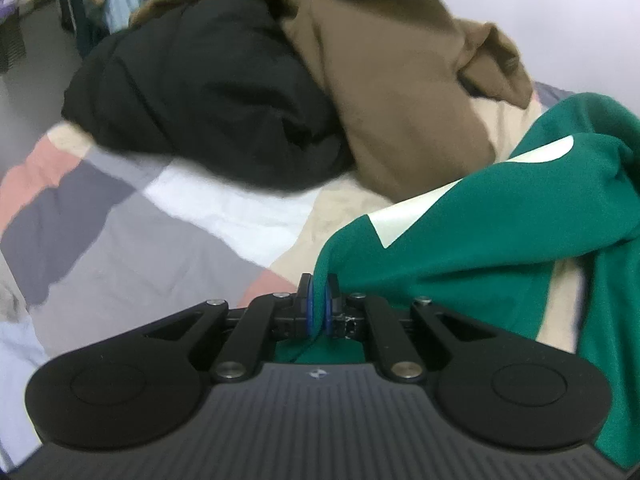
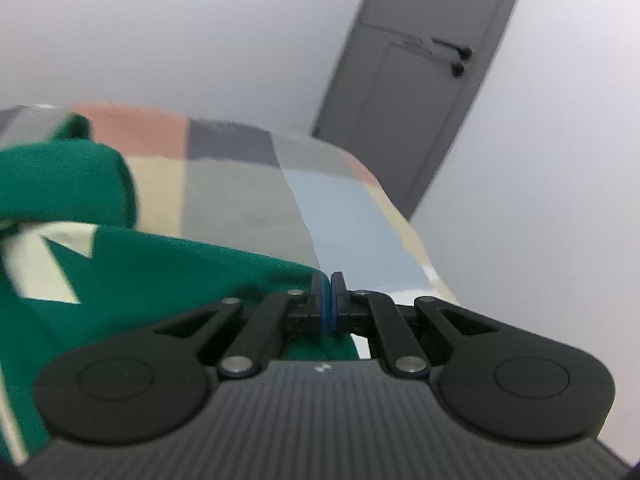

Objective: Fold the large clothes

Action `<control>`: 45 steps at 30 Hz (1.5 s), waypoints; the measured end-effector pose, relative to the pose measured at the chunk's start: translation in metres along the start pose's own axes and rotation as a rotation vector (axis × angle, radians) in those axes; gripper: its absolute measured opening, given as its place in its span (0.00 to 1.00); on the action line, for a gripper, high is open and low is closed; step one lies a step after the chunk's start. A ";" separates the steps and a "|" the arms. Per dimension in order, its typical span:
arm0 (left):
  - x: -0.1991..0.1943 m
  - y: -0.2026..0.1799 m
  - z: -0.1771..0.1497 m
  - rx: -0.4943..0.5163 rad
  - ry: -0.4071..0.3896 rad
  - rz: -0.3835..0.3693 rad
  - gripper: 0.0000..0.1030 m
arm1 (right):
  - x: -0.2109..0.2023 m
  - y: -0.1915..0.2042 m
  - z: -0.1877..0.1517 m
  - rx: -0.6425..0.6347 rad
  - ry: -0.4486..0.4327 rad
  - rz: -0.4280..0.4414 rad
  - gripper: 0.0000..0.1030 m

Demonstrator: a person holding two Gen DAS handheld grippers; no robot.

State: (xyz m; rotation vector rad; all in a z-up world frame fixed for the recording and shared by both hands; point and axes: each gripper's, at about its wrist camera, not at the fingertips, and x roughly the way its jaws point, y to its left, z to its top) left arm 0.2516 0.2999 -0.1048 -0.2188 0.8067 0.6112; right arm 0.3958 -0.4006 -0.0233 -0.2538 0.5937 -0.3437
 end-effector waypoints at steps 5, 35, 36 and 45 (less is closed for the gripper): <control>0.023 0.001 -0.003 -0.022 0.054 0.034 0.07 | 0.059 0.020 -0.031 -0.035 0.072 -0.030 0.05; -0.124 -0.046 -0.015 0.023 -0.176 -0.125 0.76 | -0.039 0.011 -0.051 0.328 -0.130 0.345 0.82; -0.130 -0.049 -0.016 0.014 -0.180 -0.152 0.76 | -0.042 0.017 -0.052 0.319 -0.116 0.378 0.81; -0.163 -0.123 -0.048 0.078 -0.206 -0.412 0.76 | -0.066 0.097 -0.044 0.190 -0.109 0.624 0.81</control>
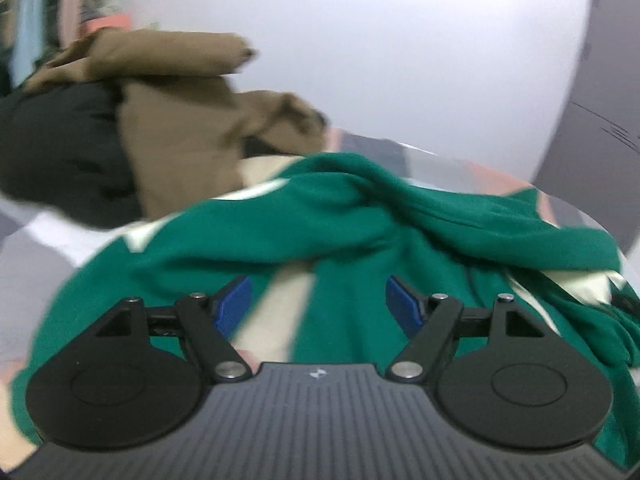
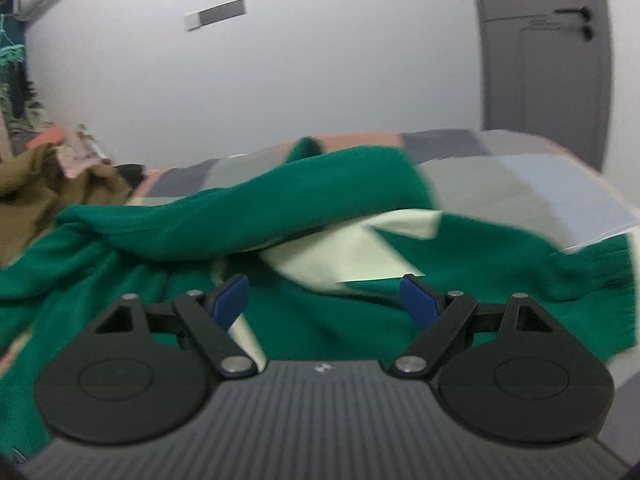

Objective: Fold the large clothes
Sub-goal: 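Pull the grasped edges to spread the sweatshirt, then open both grippers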

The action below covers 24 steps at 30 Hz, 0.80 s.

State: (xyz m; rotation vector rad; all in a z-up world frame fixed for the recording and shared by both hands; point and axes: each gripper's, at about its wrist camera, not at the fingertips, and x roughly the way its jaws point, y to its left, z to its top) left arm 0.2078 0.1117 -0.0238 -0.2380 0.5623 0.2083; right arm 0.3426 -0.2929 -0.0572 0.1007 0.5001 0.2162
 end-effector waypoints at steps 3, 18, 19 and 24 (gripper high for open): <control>0.008 -0.015 -0.004 0.006 -0.012 -0.056 0.76 | 0.019 0.010 0.004 0.019 -0.025 -0.005 0.81; 0.073 0.011 -0.017 -0.158 0.107 -0.118 0.76 | 0.188 0.039 0.109 0.090 0.113 -0.259 0.16; 0.079 0.014 -0.016 -0.171 0.111 -0.120 0.76 | 0.197 0.048 0.125 0.061 0.117 -0.261 0.14; 0.113 0.028 -0.015 -0.234 0.134 -0.116 0.76 | 0.221 0.113 0.200 -0.095 -0.003 -0.198 0.09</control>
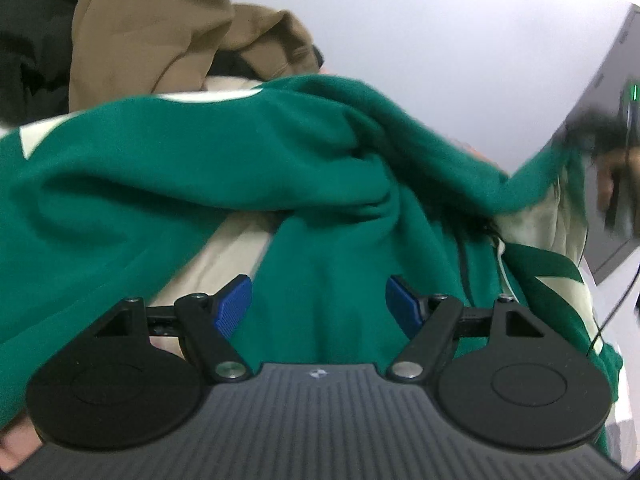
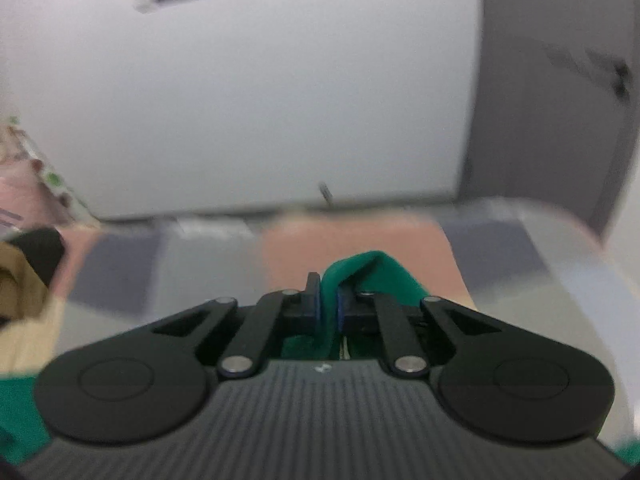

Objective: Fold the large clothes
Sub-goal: 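Pull the grasped edges to spread the sweatshirt, then open both grippers, then grasp the green sweatshirt edge with the right gripper and lift it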

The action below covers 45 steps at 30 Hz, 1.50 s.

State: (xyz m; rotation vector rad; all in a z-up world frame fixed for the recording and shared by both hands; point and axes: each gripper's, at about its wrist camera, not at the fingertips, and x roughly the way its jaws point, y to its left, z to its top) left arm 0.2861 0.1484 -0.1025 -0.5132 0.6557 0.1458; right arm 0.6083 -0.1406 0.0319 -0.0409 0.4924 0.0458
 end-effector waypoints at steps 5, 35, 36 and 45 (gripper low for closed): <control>0.020 0.010 0.008 -0.020 -0.023 0.001 0.76 | 0.009 0.081 0.064 -0.140 -0.193 0.079 0.08; -0.006 0.002 -0.011 0.028 -0.048 -0.072 0.76 | -0.058 -0.007 -0.109 0.006 0.095 0.171 0.55; -0.011 -0.001 -0.014 0.032 -0.045 -0.078 0.76 | -0.073 -0.026 -0.119 0.046 0.101 0.155 0.55; -0.051 -0.024 -0.042 0.114 -0.045 -0.020 0.76 | -0.185 -0.183 -0.189 0.331 0.083 -0.015 0.79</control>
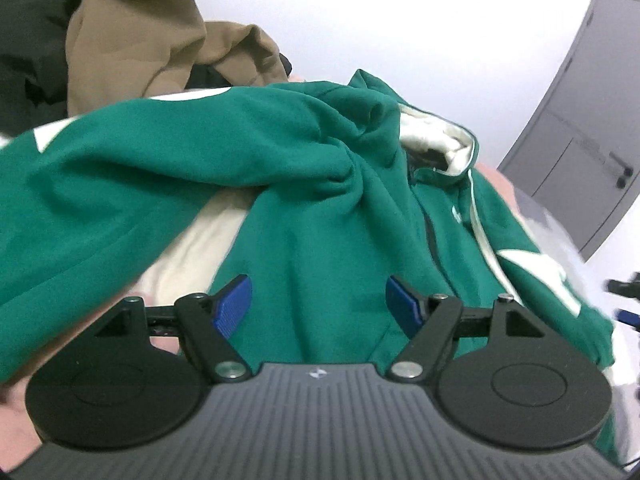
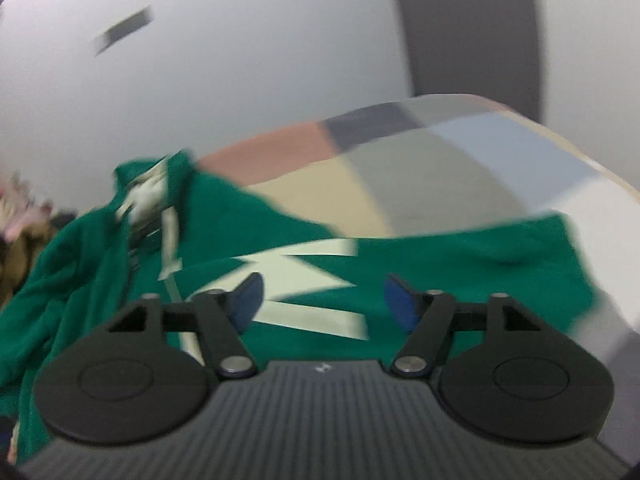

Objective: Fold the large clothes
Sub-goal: 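Grasp the green sweatshirt edge with the right gripper and lift it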

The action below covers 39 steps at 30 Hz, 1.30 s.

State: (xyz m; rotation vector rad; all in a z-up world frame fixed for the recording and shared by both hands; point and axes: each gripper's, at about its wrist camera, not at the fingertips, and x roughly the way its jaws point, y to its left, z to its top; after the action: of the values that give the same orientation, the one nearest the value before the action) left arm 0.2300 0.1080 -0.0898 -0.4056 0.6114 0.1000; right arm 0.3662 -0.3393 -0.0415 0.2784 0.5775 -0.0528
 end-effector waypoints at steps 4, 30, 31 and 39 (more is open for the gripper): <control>-0.005 -0.006 -0.006 0.002 0.042 0.036 0.76 | -0.013 -0.062 -0.011 0.215 0.001 -0.037 0.81; -0.008 0.000 -0.002 0.026 0.077 0.213 0.76 | 0.079 -0.145 0.116 0.054 -0.219 -0.062 0.09; -0.007 0.001 -0.001 0.020 0.070 0.222 0.76 | 0.079 -0.156 0.129 0.055 -0.262 -0.093 0.09; 0.023 -0.006 0.007 0.048 0.078 0.309 0.76 | 0.119 -0.240 0.167 0.086 -0.356 -0.382 0.09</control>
State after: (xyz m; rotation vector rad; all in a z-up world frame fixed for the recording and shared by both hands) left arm 0.2537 0.1051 -0.0954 -0.2667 0.7496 0.3650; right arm 0.5249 -0.6123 -0.0311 0.2322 0.2673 -0.4884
